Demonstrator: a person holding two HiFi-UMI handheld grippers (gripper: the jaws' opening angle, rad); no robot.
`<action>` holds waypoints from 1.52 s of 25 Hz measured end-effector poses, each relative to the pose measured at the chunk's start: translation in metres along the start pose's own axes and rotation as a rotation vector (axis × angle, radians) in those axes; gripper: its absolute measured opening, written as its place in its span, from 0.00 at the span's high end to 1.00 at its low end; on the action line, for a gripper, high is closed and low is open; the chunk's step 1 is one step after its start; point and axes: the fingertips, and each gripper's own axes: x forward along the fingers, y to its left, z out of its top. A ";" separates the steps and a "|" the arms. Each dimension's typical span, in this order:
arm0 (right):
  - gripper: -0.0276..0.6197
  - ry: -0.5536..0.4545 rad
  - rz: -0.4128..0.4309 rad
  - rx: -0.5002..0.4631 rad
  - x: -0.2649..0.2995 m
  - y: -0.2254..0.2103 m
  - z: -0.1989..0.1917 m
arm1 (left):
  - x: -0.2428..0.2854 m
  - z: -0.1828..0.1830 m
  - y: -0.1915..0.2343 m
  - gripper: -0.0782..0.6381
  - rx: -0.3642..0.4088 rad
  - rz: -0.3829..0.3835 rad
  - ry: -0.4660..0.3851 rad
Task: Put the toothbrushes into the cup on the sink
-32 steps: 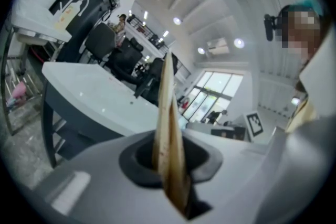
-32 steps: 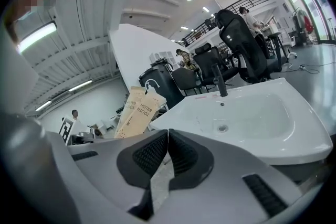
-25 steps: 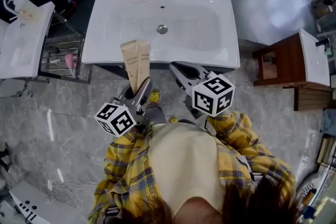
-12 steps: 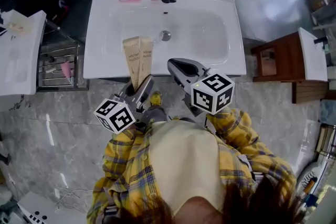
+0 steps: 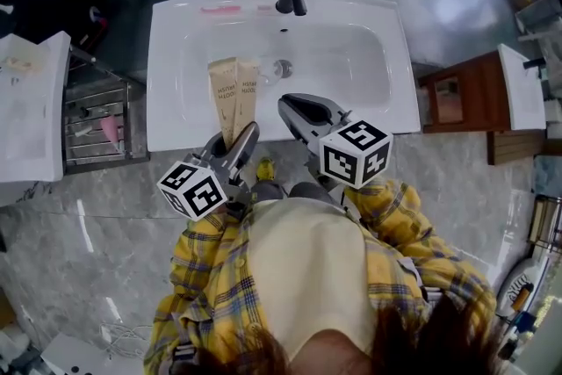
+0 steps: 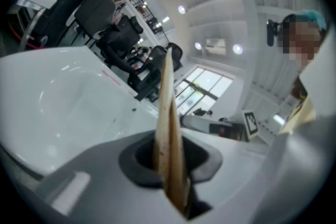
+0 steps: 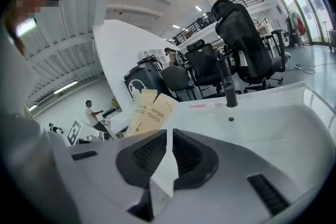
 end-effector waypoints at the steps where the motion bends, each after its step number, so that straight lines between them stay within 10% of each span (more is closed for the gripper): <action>1: 0.93 -0.005 0.005 0.005 0.003 0.001 0.002 | 0.000 0.002 0.003 0.82 -0.002 -0.003 0.003; 15: 0.93 -0.035 0.042 0.045 0.016 -0.020 0.026 | 0.025 0.009 0.006 0.82 -0.008 -0.031 0.014; 38: 0.66 0.017 0.404 0.277 0.026 -0.028 0.055 | 0.053 0.013 -0.028 0.82 -0.071 -0.163 -0.055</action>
